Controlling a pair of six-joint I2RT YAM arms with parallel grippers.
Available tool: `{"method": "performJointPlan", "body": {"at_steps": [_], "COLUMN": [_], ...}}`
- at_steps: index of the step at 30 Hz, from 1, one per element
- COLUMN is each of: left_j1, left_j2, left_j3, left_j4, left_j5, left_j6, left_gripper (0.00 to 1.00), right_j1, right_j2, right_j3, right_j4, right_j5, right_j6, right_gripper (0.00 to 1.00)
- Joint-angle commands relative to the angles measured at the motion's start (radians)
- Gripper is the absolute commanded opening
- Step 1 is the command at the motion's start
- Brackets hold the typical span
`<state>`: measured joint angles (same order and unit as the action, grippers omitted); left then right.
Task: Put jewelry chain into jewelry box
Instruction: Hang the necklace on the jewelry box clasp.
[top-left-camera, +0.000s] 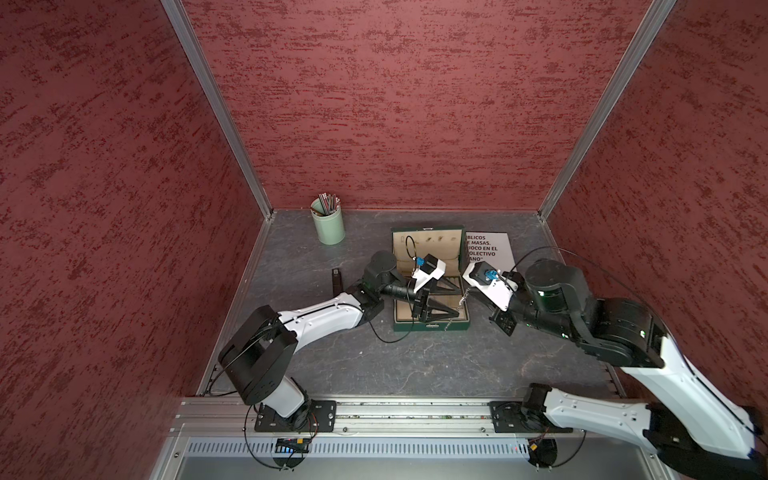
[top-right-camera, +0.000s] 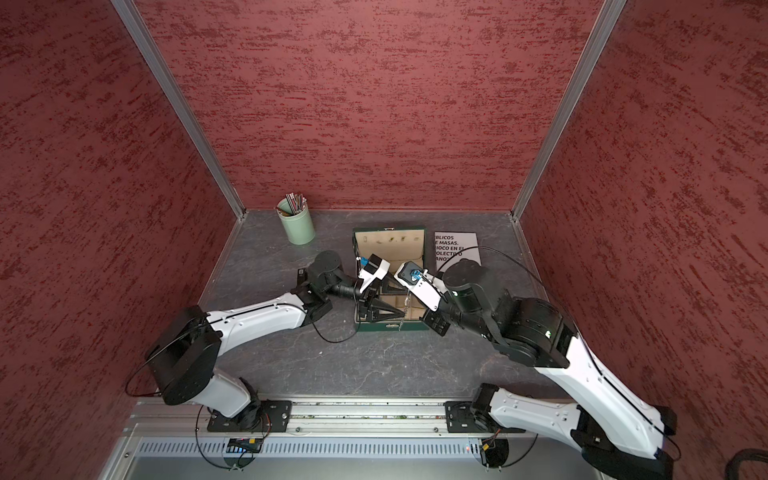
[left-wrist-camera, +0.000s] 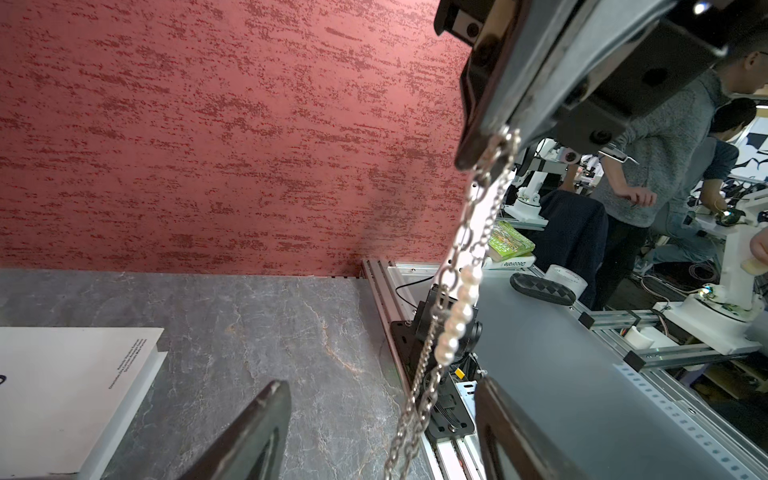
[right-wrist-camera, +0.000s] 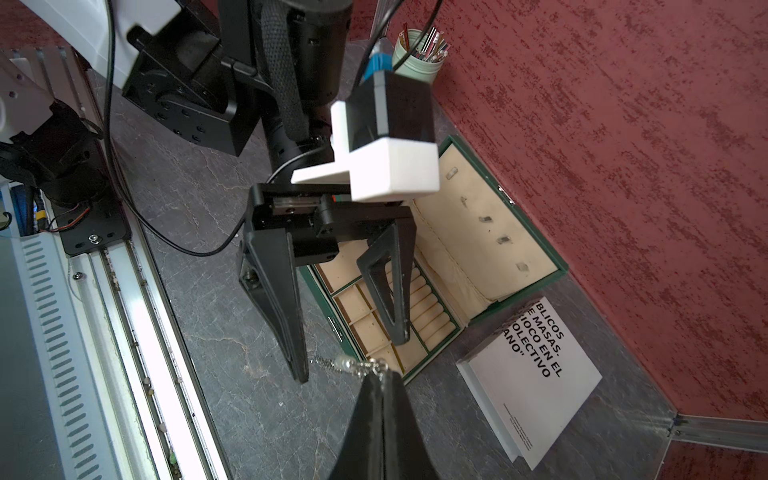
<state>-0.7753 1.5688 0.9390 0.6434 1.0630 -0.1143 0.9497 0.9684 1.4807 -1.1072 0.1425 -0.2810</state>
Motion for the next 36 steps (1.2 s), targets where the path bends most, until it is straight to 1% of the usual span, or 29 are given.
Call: {"method": "performJointPlan", "body": {"at_steps": [1, 5, 7, 13, 17, 24, 28, 29, 36], "left_j1": [-0.007, -0.007, -0.008, -0.008, -0.008, -0.014, -0.013, -0.013, -0.009], "left_j2": [0.023, 0.046, 0.054, 0.066, 0.075, 0.083, 0.083, 0.084, 0.081], "left_j3": [0.037, 0.048, 0.050, 0.045, 0.046, 0.052, 0.054, 0.054, 0.053], "left_j4": [-0.017, -0.025, -0.024, -0.012, 0.004, 0.015, 0.010, 0.008, 0.009], "left_j5": [0.036, 0.062, 0.072, 0.083, 0.093, 0.103, 0.111, 0.112, 0.112], "left_j6": [0.017, 0.012, 0.005, -0.006, -0.021, -0.029, -0.028, -0.027, -0.032], "left_gripper": [0.69, 0.59, 0.57, 0.56, 0.52, 0.51, 0.38, 0.36, 0.38], "right_j1": [-0.009, -0.009, -0.010, -0.011, -0.009, -0.009, -0.010, -0.010, -0.009], "right_j2": [-0.007, -0.007, -0.007, -0.011, -0.012, -0.007, -0.007, -0.008, -0.010], "right_j3": [0.030, 0.032, 0.030, 0.030, 0.029, 0.029, 0.025, 0.024, 0.026], "right_j4": [-0.001, 0.001, 0.001, -0.002, -0.001, 0.004, 0.007, 0.007, 0.006], "right_j5": [-0.014, -0.014, -0.010, -0.004, -0.004, -0.009, -0.005, -0.004, -0.002], "right_j6": [-0.003, -0.008, -0.008, -0.011, -0.012, -0.014, -0.017, -0.018, -0.018], "right_gripper": [0.00, 0.00, 0.00, 0.00, 0.00, 0.00, 0.00, 0.00, 0.00]}}
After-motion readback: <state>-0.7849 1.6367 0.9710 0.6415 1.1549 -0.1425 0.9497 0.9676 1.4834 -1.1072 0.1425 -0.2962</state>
